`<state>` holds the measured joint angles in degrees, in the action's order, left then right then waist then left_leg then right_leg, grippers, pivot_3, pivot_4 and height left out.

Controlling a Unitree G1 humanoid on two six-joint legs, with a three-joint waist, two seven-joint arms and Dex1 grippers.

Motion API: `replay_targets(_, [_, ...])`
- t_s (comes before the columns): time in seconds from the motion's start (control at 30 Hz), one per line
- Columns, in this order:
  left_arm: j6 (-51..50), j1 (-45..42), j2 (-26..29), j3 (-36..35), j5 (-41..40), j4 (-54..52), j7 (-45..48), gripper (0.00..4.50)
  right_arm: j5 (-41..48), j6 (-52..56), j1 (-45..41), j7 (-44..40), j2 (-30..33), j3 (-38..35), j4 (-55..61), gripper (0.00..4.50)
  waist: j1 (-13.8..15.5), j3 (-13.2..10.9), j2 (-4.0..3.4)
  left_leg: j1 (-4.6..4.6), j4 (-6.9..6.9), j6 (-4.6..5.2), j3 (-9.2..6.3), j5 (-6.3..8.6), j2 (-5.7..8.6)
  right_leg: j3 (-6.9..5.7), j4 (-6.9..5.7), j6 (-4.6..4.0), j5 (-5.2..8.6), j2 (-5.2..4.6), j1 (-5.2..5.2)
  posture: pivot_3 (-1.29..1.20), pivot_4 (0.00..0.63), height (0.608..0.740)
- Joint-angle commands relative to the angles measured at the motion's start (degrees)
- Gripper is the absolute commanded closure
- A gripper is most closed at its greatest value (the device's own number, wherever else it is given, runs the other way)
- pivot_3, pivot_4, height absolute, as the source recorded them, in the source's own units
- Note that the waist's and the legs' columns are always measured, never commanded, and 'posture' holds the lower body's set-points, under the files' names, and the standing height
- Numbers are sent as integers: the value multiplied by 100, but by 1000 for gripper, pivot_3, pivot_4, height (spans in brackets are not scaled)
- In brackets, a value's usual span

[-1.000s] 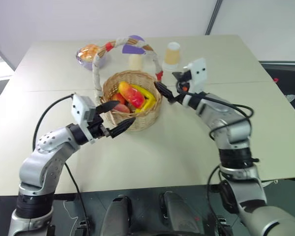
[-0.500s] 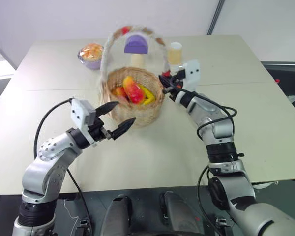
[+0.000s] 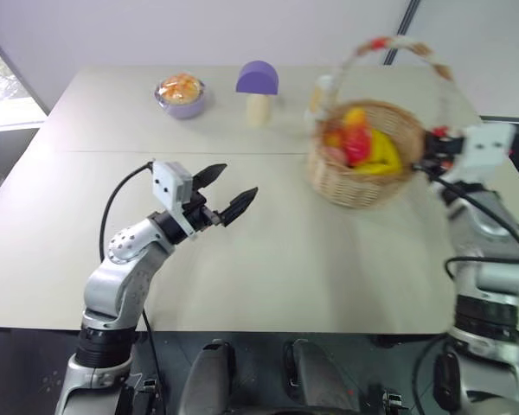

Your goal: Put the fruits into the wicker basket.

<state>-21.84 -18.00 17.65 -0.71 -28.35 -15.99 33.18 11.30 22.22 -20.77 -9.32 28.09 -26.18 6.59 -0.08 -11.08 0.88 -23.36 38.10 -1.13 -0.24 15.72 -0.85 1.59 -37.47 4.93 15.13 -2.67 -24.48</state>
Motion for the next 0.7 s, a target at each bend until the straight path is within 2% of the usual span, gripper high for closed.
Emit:
replay_targets(0.03, [223,-154,-119,117,96,-4,21,0,32,-133,-97,247,80,-277,225,4491,-118,2,-7,2,0,0,0,-1,-2,1,-3,0,0,3,0,0,150,740])
replay_targets(0.17, [211,-228,-224,251,129,107,73,0,71,-73,-107,409,82,-406,88,4491,-219,6,-13,17,-1,0,0,-1,-10,11,-24,-1,1,21,0,0,150,740])
replay_targets(0.4, [120,-262,-211,267,43,149,301,0,164,97,166,493,163,-604,559,1155,-196,8,-16,15,-1,-1,-2,-4,-6,11,-34,-1,2,18,1,0,150,740])
replay_targets(0.57, [-9,-258,-72,165,-166,85,566,0,168,-30,739,261,494,-985,986,1155,-80,8,-17,11,1,-1,-3,-3,-2,11,-29,0,2,11,1,0,150,740])
replay_targets(0.7, [-145,-138,264,-27,-249,44,725,0,564,-139,1219,-585,904,-1171,1342,1155,-80,9,-18,11,1,-1,-2,-3,-1,11,-26,1,2,11,1,0,150,740])
